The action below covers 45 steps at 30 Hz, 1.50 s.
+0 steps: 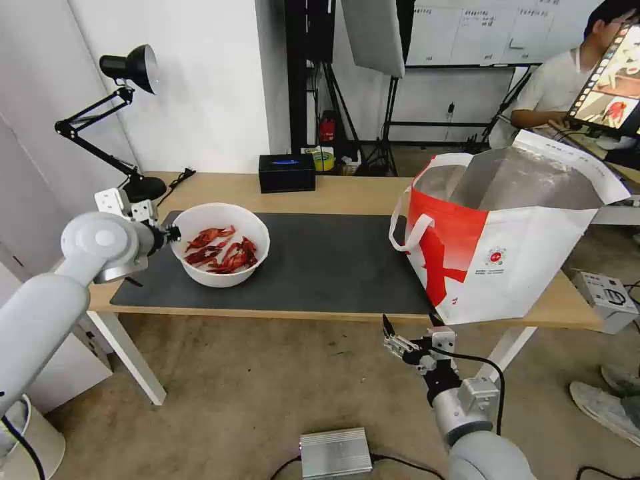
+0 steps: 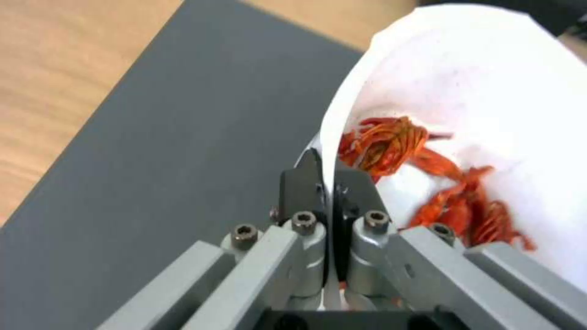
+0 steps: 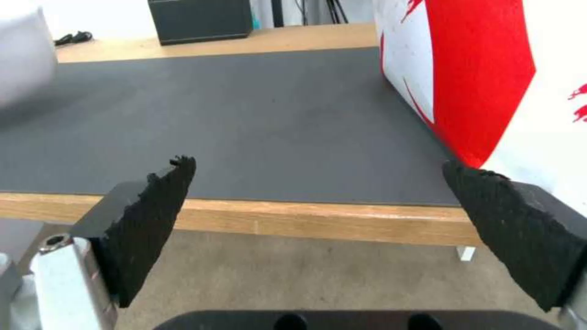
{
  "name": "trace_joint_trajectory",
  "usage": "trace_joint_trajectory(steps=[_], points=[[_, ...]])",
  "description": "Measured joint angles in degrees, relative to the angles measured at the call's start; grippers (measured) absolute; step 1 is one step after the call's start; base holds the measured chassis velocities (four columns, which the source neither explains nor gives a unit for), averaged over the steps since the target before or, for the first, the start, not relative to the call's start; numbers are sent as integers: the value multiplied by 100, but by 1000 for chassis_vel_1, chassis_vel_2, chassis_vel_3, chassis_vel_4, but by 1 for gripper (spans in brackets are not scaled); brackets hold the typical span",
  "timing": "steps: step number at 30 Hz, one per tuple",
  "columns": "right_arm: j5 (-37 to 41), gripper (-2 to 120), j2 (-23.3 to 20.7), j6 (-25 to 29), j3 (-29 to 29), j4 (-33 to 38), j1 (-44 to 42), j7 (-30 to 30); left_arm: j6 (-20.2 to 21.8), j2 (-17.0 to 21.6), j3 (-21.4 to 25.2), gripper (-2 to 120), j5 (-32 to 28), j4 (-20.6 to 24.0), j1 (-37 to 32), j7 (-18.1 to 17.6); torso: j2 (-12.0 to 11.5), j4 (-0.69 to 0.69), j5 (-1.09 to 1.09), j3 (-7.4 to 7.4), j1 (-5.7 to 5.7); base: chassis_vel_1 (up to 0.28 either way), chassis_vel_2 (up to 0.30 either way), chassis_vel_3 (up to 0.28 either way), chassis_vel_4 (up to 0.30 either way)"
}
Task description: Pick up the trash from the table and place it into the takeout bag.
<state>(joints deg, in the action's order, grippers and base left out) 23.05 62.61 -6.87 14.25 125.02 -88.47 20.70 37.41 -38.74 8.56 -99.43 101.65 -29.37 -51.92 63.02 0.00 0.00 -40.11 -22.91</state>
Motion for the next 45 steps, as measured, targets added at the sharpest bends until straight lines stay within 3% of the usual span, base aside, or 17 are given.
trace_joint_trajectory(steps=[12,17,24,29,31,41,45], points=[[0,100,0,0,0,0,0,0,-122,242,-155,0,-605,740,566,266,0,1,0,1,0,0,0,0,0],[0,100,0,0,0,0,0,0,-251,144,-416,0,-879,862,1078,272,0,0,0,0,0,0,0,0,0],[0,100,0,0,0,0,0,0,-358,-217,-1212,0,-1074,841,2026,262,0,0,1,0,0,0,0,0,0],[0,100,0,0,0,0,0,-1,-458,-735,-1792,0,-1111,559,2794,222,0,0,1,0,0,0,0,0,0],[0,100,0,0,1,-1,0,0,-573,-1192,-2014,0,-1104,355,3158,209,0,0,0,0,-1,0,0,0,0],[0,100,0,0,0,0,0,0,-876,-2056,-2237,0,-988,-91,3673,111,0,0,1,0,-1,0,0,0,0],[1,100,0,0,0,0,0,-1,-1097,-2708,-2414,0,-711,-420,3804,-66,0,-1,1,0,-1,0,0,0,0]])
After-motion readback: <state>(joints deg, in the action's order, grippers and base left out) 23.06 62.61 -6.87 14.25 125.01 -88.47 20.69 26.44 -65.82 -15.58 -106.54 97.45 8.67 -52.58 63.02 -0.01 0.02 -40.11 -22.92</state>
